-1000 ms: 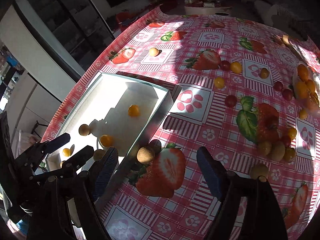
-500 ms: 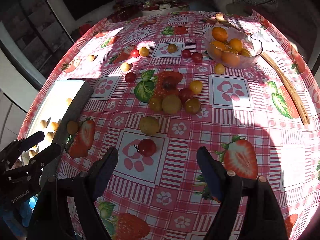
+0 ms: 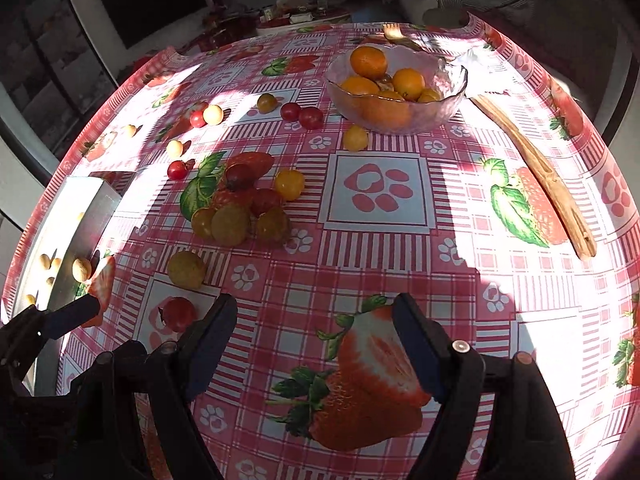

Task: Organize fruits
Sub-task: 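Move both open tools back over the remaining fruits on the tablecloth, then grasp a red tomato with the left tool while the right tool grasps a brown kiwi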

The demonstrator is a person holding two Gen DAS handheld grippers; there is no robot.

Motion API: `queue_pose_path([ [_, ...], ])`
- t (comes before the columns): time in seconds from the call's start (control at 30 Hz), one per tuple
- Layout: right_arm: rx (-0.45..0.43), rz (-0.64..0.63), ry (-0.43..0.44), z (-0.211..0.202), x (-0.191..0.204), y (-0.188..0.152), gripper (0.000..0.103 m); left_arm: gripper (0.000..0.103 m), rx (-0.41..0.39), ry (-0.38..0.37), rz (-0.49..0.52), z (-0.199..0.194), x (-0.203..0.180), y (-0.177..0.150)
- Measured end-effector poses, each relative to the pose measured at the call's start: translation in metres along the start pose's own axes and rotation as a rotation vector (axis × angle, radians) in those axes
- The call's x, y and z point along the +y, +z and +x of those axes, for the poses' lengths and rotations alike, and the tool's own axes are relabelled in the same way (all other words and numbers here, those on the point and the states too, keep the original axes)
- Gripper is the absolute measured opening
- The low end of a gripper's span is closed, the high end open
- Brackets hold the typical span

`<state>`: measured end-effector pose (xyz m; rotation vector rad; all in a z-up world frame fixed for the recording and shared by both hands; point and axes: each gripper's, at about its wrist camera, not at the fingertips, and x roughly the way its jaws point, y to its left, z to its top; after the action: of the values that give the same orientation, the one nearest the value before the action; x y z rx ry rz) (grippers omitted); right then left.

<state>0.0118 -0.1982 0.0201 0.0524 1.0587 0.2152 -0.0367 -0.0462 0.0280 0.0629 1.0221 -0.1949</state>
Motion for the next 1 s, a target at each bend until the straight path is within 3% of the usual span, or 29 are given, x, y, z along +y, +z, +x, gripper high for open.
queue_pose_path([
  [0.2, 0.01, -0.053, 0.043, 0.013, 0.005, 0.016, 0.066, 0.07, 0.004, -0.002, 0.029, 0.014, -0.013, 0.009],
  [0.37, 0.004, -0.088, 0.062, 0.021, 0.013, 0.025, 0.062, 0.069, 0.012, -0.003, 0.037, 0.024, -0.019, 0.013],
  [0.47, 0.004, -0.103, 0.056, 0.025, 0.016, 0.031, 0.055, 0.056, 0.002, 0.008, 0.037, 0.025, -0.019, 0.014],
  [0.63, 0.006, -0.119, 0.058, 0.028, 0.021, 0.032, 0.024, 0.026, -0.005, 0.014, 0.022, 0.025, -0.016, 0.017],
  [0.67, 0.003, -0.122, 0.055, 0.028, 0.021, 0.031, 0.024, 0.022, -0.008, 0.011, 0.021, 0.025, -0.015, 0.017],
  [1.0, 0.004, -0.055, 0.084, 0.009, 0.018, 0.001, 0.024, 0.022, -0.016, -0.022, -0.012, 0.007, -0.001, -0.009],
])
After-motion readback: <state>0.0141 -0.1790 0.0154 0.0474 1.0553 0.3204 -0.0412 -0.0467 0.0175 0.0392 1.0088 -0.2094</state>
